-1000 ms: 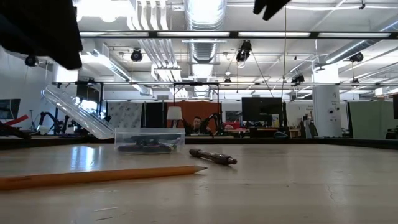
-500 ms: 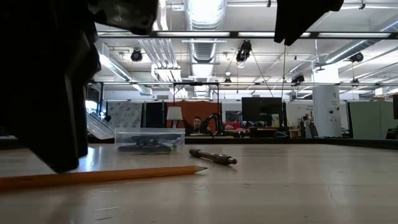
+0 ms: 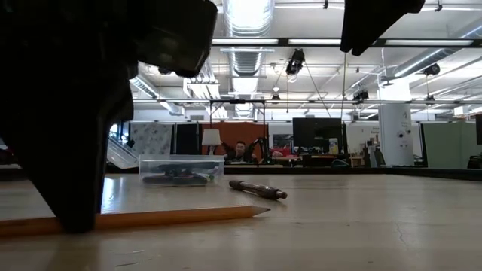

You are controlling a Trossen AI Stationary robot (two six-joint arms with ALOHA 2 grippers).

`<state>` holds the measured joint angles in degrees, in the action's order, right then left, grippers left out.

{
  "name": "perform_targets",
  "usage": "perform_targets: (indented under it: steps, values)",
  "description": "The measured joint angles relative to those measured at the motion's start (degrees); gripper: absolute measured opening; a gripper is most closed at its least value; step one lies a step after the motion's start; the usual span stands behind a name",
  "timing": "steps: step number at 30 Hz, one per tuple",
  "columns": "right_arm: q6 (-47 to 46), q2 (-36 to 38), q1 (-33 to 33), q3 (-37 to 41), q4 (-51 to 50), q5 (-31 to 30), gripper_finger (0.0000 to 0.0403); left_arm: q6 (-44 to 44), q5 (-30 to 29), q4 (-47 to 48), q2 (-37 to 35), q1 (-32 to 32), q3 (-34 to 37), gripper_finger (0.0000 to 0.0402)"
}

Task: Pick & place school supplies into a supply box
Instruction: Put the orange pencil into the transparent supply box

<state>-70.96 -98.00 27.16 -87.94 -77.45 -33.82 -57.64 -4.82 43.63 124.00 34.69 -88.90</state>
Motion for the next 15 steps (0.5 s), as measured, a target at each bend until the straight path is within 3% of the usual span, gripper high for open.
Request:
perform_targets:
  steps: [7,15]
  values:
    - [-4.2,0.0,2.6,0.0,-0.9,-0.1,0.0167,0.1,1.8,-5.1,-6.0,-2.7,4.1,0.0002]
    - [-10.5,0.0,4.7,0.0,-5.3,-1.2,0.0167,-5.9,-3.2,-9.1,-18.9,-5.3,11.6,0.0002]
